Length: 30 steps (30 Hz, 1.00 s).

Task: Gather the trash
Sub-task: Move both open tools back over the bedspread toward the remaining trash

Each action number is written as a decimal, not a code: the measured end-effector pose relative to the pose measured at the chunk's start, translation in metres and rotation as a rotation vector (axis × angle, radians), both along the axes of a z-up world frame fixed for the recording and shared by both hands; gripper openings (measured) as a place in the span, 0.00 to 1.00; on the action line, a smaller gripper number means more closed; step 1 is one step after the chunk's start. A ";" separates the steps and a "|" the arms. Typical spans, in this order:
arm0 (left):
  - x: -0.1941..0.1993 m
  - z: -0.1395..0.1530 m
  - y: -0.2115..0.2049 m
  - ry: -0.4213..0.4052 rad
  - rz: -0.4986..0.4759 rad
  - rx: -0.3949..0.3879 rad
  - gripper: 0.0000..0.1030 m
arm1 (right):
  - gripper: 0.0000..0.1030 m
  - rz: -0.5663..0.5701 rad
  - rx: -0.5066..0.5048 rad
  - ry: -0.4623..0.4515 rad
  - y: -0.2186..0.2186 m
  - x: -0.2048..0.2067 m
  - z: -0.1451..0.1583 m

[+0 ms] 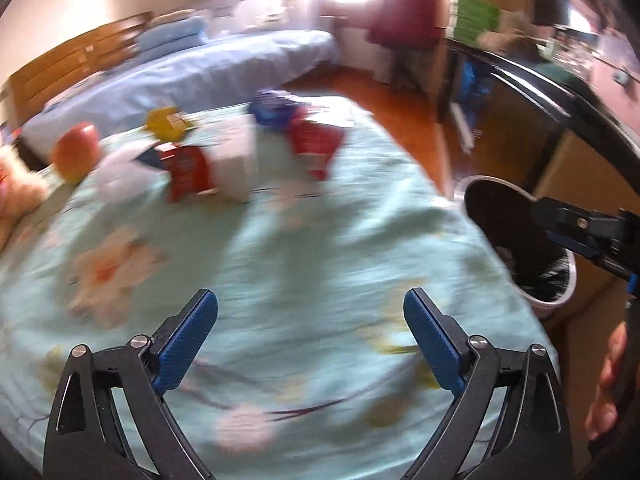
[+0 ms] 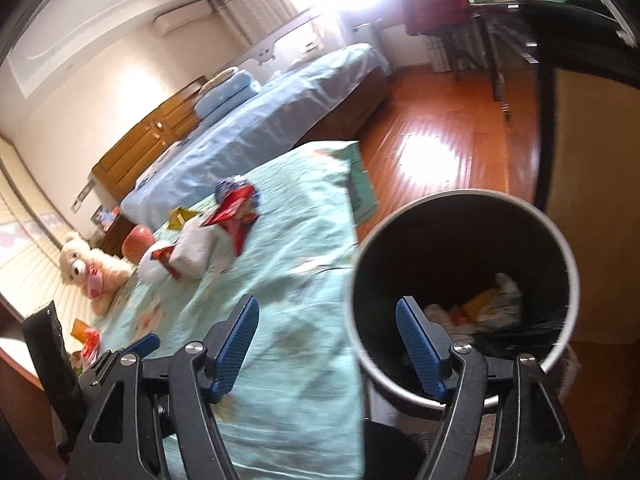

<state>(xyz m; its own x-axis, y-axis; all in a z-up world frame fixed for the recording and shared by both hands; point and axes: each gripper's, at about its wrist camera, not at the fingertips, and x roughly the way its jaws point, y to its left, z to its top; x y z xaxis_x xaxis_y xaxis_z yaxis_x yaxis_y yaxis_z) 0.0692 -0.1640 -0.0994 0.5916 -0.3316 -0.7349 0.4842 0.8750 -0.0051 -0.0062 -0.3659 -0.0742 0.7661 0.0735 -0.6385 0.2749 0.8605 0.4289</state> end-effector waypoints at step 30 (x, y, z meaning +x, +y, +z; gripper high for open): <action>0.119 -0.007 0.102 0.032 0.246 0.001 0.75 | 0.72 0.159 -0.038 0.067 0.067 0.119 -0.014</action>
<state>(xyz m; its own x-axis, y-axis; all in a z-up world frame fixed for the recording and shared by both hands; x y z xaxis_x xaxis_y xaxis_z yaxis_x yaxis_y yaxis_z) 0.1881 -0.0620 -0.1060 0.6311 -0.1803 -0.7545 0.2566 0.9664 -0.0164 0.1128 -0.2990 -0.0880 0.7023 0.1653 -0.6924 0.1612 0.9105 0.3809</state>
